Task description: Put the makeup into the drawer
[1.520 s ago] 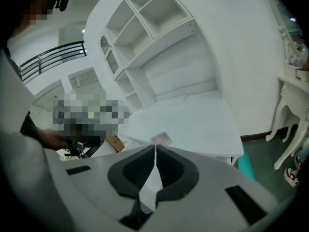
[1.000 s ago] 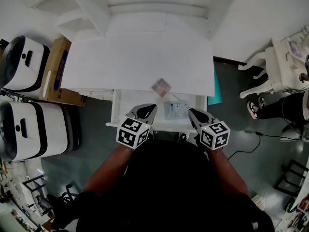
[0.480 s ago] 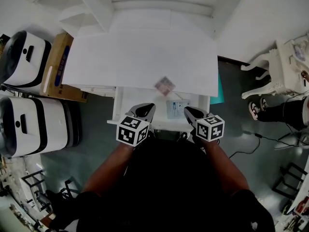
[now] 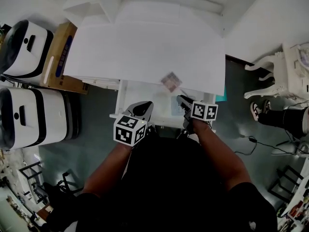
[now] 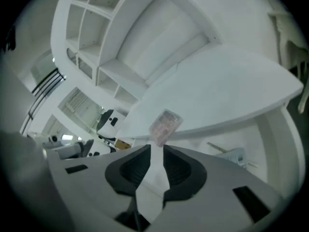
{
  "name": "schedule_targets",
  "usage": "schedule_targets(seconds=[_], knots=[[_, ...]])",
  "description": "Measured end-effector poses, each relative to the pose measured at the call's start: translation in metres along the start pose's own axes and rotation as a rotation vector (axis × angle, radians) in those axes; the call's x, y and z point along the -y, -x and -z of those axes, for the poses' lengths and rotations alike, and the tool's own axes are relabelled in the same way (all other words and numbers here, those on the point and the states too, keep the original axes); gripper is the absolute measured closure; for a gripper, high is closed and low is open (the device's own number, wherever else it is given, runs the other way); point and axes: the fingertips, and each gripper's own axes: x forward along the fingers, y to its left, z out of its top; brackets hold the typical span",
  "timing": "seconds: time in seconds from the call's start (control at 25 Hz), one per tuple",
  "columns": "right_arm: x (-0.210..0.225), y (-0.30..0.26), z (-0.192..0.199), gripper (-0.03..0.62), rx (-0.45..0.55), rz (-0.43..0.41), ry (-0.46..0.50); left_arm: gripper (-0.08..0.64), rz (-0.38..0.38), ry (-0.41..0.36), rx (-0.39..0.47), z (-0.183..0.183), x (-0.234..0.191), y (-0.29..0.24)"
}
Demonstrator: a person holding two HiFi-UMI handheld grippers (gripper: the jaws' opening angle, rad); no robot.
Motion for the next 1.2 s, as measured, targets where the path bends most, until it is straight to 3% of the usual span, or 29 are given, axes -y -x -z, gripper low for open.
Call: schedule_targets(seconds=[0.08, 0.2, 0.52, 0.88, 1.2], knots=[[0.007, -0.012, -0.002, 0.480, 0.017, -0.027, -0.135, 0.549, -0.011, 0.010, -0.004, 0.004, -0.006, 0.005], [0.017, -0.029, -0.005, 0.466, 0.038, -0.056, -0.263, 0.549, -0.028, 0.021, -0.012, 0.008, -0.015, 0.011], [0.019, -0.060, -0.009, 0.454, 0.060, -0.095, -0.400, 0.549, -0.060, 0.051, -0.020, 0.013, -0.030, 0.020], [0.015, -0.068, -0.013, 0.483, 0.086, -0.155, -0.478, 0.549, -0.068, 0.059, -0.019, 0.010, -0.038, 0.019], [0.013, -0.056, -0.008, 0.503, 0.045, -0.169, -0.441, 0.549, -0.058, 0.052, -0.017, 0.005, -0.037, 0.012]])
